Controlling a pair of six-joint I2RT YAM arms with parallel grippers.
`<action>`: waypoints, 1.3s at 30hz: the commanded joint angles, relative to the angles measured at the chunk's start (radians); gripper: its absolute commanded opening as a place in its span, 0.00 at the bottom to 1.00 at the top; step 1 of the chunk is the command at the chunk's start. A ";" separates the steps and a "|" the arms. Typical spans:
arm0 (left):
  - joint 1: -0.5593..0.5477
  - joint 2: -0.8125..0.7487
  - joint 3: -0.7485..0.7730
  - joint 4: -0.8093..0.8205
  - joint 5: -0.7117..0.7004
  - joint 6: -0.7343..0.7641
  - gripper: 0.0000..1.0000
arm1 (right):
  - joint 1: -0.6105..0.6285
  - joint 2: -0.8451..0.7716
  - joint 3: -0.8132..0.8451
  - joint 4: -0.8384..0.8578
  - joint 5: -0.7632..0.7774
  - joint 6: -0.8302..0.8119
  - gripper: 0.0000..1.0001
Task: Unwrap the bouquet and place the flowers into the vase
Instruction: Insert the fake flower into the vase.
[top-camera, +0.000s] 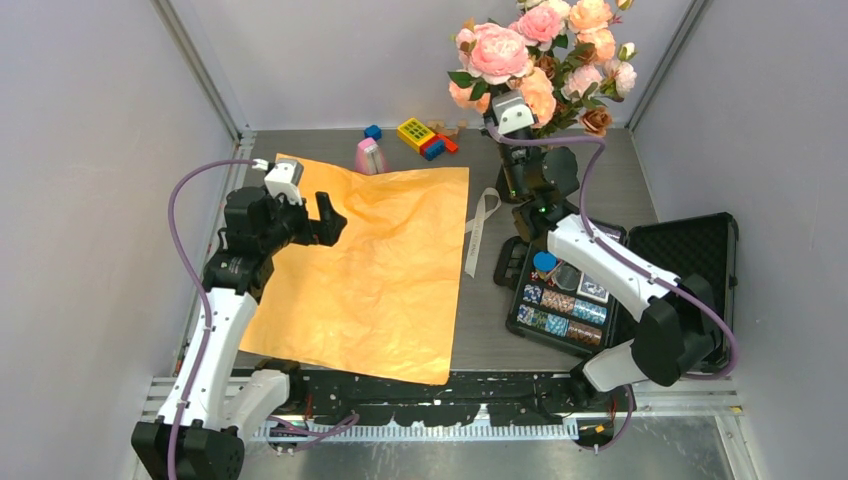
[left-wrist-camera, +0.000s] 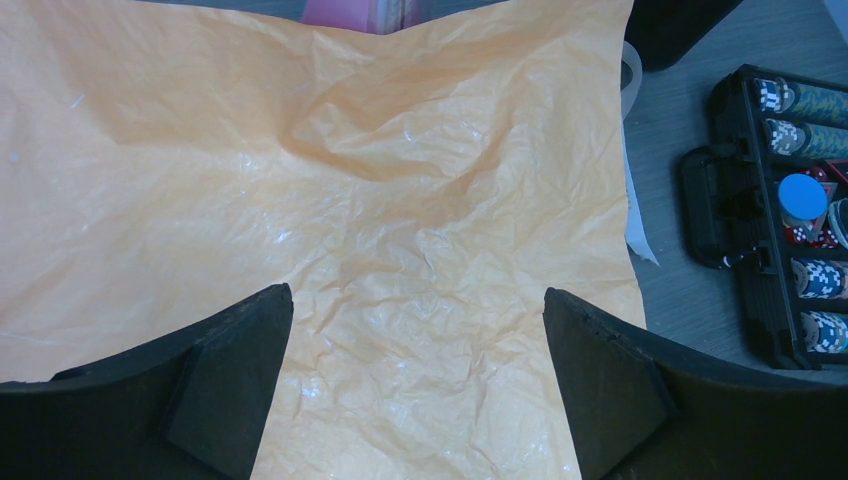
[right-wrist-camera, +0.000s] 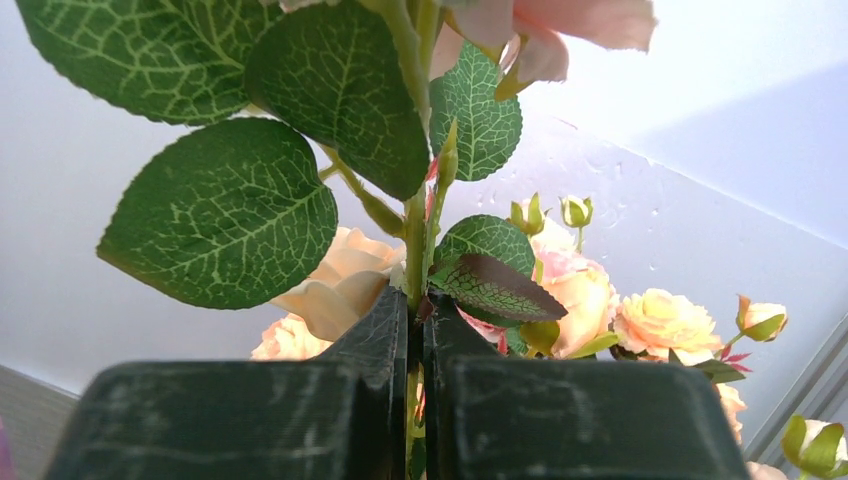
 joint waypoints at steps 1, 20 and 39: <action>0.006 -0.006 0.001 0.037 -0.015 0.019 1.00 | -0.010 -0.016 0.068 0.076 -0.024 -0.021 0.00; 0.006 -0.016 -0.003 0.031 -0.052 0.011 1.00 | -0.028 -0.115 0.077 -0.129 -0.005 0.023 0.00; 0.006 -0.027 -0.015 0.040 -0.088 0.005 1.00 | -0.108 -0.100 0.037 -0.020 -0.009 0.169 0.00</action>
